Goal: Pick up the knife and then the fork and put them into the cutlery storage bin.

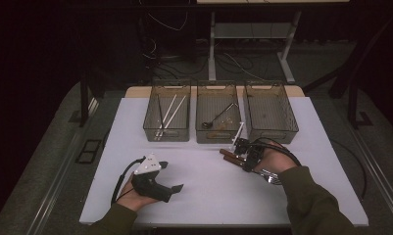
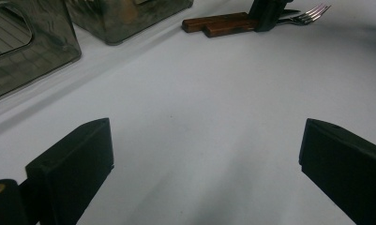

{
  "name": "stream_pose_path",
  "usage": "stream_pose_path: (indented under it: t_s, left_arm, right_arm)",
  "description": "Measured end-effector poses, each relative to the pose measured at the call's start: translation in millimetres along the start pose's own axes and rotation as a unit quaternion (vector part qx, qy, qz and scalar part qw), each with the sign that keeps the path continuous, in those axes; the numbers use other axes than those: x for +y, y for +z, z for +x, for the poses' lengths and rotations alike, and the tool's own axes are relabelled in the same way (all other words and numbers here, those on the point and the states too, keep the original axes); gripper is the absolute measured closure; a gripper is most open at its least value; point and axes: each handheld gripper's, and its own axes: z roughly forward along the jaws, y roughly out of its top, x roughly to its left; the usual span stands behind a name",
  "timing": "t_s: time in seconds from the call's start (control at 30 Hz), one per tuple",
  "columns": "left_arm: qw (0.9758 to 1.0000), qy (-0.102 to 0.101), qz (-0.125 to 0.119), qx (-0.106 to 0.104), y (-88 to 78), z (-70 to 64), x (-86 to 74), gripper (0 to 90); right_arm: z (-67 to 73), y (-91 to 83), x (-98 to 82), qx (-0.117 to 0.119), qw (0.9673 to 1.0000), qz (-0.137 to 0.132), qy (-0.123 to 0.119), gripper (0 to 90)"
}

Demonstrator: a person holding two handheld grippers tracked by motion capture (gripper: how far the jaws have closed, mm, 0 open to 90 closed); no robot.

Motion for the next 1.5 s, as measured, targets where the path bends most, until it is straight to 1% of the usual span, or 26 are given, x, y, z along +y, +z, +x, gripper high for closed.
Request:
stream_pose_path:
  t_s: [0.07,0.13,0.2,0.33,0.4,0.43,0.53,0.6,0.63,0.73,0.77,0.8,0.9,0.97,1.03,1.2,1.37,1.47,1.5]
  left_arm:
    - [1.0000,0.001,0.001,0.000,0.2,0.1,-0.1,1.9]
    - [1.0000,0.001,0.001,-0.001,0.3,0.2,-0.2,1.9]
    - [1.0000,0.001,0.001,0.000,0.3,0.3,-0.3,1.9]
    - [1.0000,0.002,0.001,-0.001,0.3,0.4,-0.3,1.9]
    - [1.0000,0.002,0.001,-0.001,0.4,0.3,-0.3,1.9]
    - [1.0000,0.002,0.001,-0.002,0.3,0.3,-0.2,1.9]
    - [1.0000,0.003,0.000,-0.003,0.0,0.5,-0.2,1.9]
    - [1.0000,0.004,0.000,-0.005,-0.4,0.8,-0.3,1.9]
    - [1.0000,0.004,-0.001,-0.005,-0.5,0.9,-0.3,1.9]
    - [1.0000,0.003,-0.003,-0.006,-1.8,2.1,-0.7,1.9]
    - [1.0000,0.004,-0.003,-0.006,-2.4,2.6,-0.7,1.9]
    - [1.0000,0.003,-0.003,-0.006,-2.8,2.9,-0.8,1.9]
    - [1.0000,0.004,-0.005,-0.007,-2.7,3.1,-1.0,1.9]
    - [0.9999,0.006,-0.003,-0.008,-2.7,2.8,-0.9,1.9]
    - [0.9999,0.008,-0.003,-0.010,-2.4,2.5,-1.0,1.9]
    - [0.9998,0.010,-0.004,-0.014,-2.4,2.3,-1.7,1.9]
    - [0.9998,0.009,-0.003,-0.014,-2.4,3.7,-2.6,1.9]
    - [0.9998,0.008,-0.003,-0.018,-2.0,4.2,-2.9,1.6]
    - [0.9998,0.008,-0.002,-0.019,-1.8,4.3,-3.0,1.6]
  right_arm:
    - [1.0,-0.2,2.1,-0.003,1.0000,0.008,0.002,76.9]
    - [1.6,-0.4,1.8,-0.005,1.0000,0.007,0.004,77.2]
    - [1.7,-0.4,0.6,-0.006,1.0000,0.002,-0.001,77.3]
    - [0.3,-1.4,-4.0,-0.002,0.9999,-0.014,-0.002,77.3]
    - [-0.2,-2.8,-6.2,0.001,0.9997,-0.022,0.006,77.3]
    - [-0.8,-3.8,-7.6,0.000,0.9996,-0.029,0.006,77.3]
    - [-0.1,-9.3,-12.4,0.013,0.9984,-0.051,0.022,77.3]
    - [-2.2,-13.3,-17.0,0.010,0.9972,-0.071,0.021,77.3]
    - [-3.0,-15.1,-19.6,0.018,0.9961,-0.083,0.024,77.3]
    - [-6.3,-17.7,-27.7,0.022,0.9926,-0.115,0.032,77.3]
    - [-7.2,-18.4,-30.6,0.022,0.9912,-0.125,0.036,77.3]
    - [-8.2,-19.2,-33.9,0.025,0.9891,-0.140,0.037,77.3]
    - [-12.1,-22.3,-42.4,0.042,0.9822,-0.174,0.056,77.3]
    - [-14.2,-24.4,-47.5,0.050,0.9765,-0.199,0.066,77.3]
    - [-16.9,-24.8,-52.0,0.061,0.9700,-0.223,0.075,77.3]
    - [-21.0,-27.3,-59.6,0.068,0.9602,-0.256,0.089,77.3]
    - [-24.1,-32.2,-64.7,0.070,0.9506,-0.286,0.099,77.4]
    - [-26.5,-36.4,-67.8,0.072,0.9439,-0.305,0.104,77.4]
    - [-27.0,-38.0,-68.9,0.073,0.9408,-0.313,0.107,77.4]
